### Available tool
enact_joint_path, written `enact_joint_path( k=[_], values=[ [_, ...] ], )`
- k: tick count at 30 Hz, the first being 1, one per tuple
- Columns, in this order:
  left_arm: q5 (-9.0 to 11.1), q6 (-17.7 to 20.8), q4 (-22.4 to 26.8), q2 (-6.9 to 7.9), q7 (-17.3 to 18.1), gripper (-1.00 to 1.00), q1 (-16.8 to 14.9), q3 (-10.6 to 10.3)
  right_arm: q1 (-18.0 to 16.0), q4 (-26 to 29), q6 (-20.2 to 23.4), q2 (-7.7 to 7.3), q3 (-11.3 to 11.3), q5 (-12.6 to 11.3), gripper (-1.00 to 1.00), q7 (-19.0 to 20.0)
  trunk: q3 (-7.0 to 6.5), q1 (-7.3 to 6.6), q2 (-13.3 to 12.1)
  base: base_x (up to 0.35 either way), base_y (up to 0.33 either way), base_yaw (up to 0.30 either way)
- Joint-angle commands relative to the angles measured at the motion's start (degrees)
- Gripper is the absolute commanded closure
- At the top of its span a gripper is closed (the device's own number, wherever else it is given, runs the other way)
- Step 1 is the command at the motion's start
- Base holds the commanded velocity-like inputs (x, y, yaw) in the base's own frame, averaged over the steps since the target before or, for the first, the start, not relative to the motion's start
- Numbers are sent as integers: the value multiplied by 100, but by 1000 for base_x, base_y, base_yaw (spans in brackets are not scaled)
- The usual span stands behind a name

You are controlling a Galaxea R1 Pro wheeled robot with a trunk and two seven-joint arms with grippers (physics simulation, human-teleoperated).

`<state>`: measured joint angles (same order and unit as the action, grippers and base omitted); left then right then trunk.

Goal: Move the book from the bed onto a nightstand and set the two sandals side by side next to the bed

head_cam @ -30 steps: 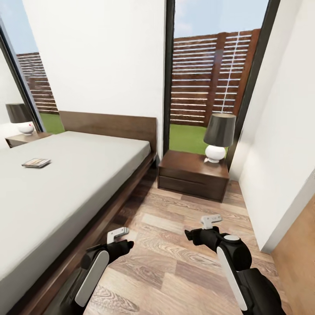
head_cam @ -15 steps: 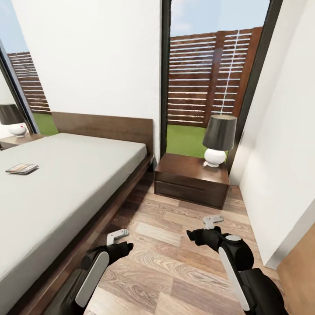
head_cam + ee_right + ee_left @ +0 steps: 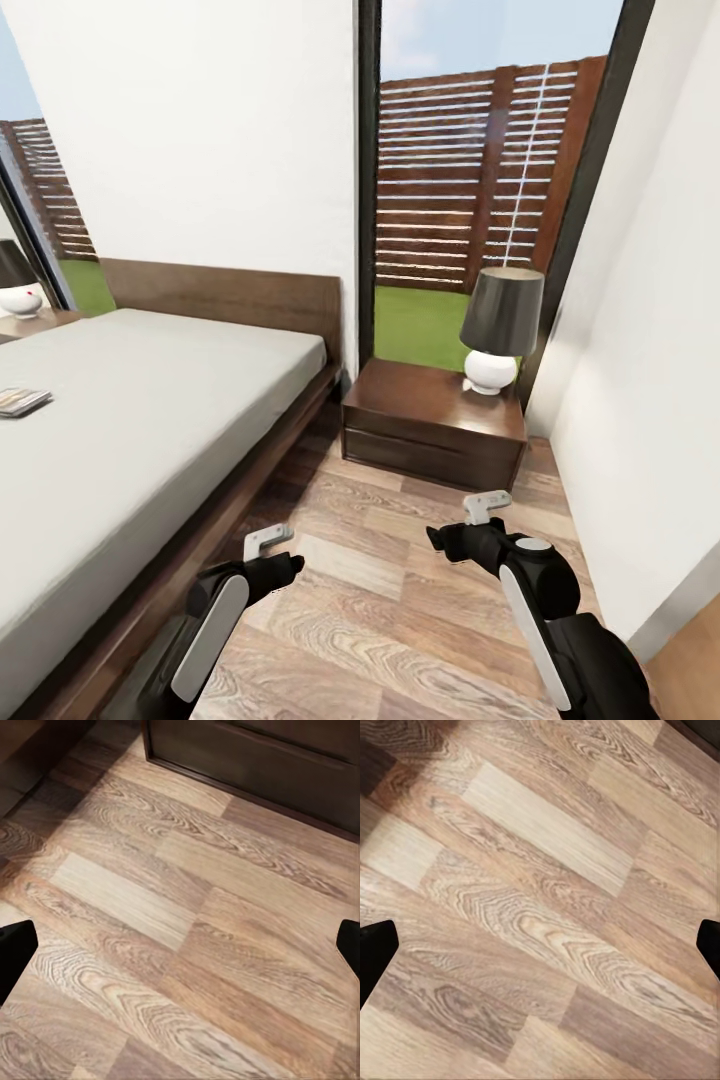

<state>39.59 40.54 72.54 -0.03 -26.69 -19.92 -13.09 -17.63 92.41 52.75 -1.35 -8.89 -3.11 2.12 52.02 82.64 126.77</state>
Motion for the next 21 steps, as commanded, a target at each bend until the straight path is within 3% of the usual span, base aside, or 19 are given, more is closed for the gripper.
enact_joint_path(
  k=[1,10,19,21],
  values=[
    [59,9,7,1,-52,-100,-4,2,-4,5,24,-3,-8,-29,-100,-10,6,2,2,320,-84,0],
    [73,2,6,16,-28,-100,-4,22,-4,7,41,-2,-24,-34,-100,-8,6,2,2,324,-39,49],
    [71,95,248,-13,-76,-100,-35,13,-59,12,64,-10,-19,-39,-100,3,6,2,2,327,-7,230],
    [69,275,443,-18,-87,-100,-96,28,-100,13,66,-12,-22,-38,-100,59,6,2,2,324,-2,270]
  ],
)
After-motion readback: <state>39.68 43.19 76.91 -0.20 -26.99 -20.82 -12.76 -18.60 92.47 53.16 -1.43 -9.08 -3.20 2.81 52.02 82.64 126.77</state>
